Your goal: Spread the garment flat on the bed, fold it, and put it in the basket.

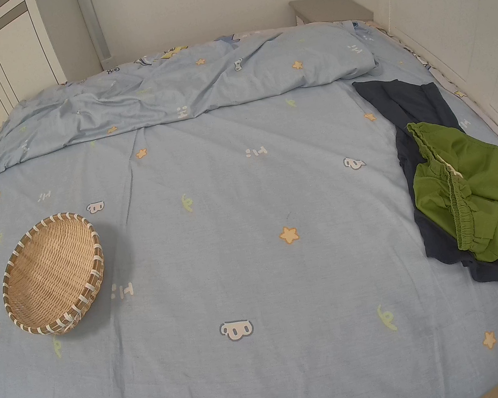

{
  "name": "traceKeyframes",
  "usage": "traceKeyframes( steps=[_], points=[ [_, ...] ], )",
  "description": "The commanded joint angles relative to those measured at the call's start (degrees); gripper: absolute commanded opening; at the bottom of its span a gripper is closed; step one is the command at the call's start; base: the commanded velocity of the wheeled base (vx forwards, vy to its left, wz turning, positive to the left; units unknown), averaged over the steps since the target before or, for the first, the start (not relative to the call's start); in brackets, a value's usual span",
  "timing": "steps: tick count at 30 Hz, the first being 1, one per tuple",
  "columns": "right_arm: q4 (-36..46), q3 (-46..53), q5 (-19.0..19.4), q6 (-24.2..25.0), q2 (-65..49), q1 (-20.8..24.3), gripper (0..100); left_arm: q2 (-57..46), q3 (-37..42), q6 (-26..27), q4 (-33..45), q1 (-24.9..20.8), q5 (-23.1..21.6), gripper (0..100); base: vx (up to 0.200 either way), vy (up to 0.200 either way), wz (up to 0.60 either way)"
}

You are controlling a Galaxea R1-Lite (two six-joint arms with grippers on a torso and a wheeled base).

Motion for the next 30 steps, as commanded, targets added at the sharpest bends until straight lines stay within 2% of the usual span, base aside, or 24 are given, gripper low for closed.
traceKeyframes(
  steps=[1,2,3,4,7,9,12,21,26,30],
  points=[
    [2.72,-13.1,-1.87,-3.03,32.41,1.32,100,-0.93,0.92,0.0,-0.01,0.0,-0.01,100,0.0,0.0,0.0],
    [2.72,-13.1,-1.87,-3.03,32.41,1.32,100,-0.93,0.92,0.0,-0.01,0.0,-0.01,100,0.0,0.0,0.0],
    [2.37,-16.0,-4.59,-6.37,39.36,1.58,100,-0.93,0.92,-0.09,-0.01,0.0,-0.01,100,0.0,0.0,0.0],
    [1.93,-17.32,-6.08,-7.08,42.61,2.02,100,-0.93,0.92,0.0,-0.01,0.0,-0.01,100,0.0,0.0,0.0],
    [-0.97,-21.63,-11.27,-6.9,52.1,5.98,100,-0.93,0.92,0.0,-0.01,0.0,-0.01,100,0.0,0.0,0.0],
    [-3.43,-23.91,-14.7,-6.99,58.17,7.38,100,-0.93,0.92,0.0,-0.01,0.0,-0.01,100,0.0,0.0,0.0],
    [-6.33,-27.51,-17.77,-7.08,65.64,8.35,100,-0.93,0.92,0.0,-0.01,0.0,-0.01,100,0.0,0.0,0.0],
    [-7.21,-37.71,-20.15,-6.64,78.56,8.17,100,-0.93,0.92,0.0,-0.01,0.0,-0.01,100,0.0,0.0,0.0],
    [-7.3,-41.93,-24.81,-6.28,82.95,7.82,100,-0.93,0.92,0.0,-0.01,0.0,-0.01,100,0.0,0.0,0.0],
    [-7.3,-43.07,-24.98,-6.2,83.92,6.94,100,-0.93,0.92,0.0,-0.01,0.0,-0.01,100,0.0,0.0,0.0]
  ],
)
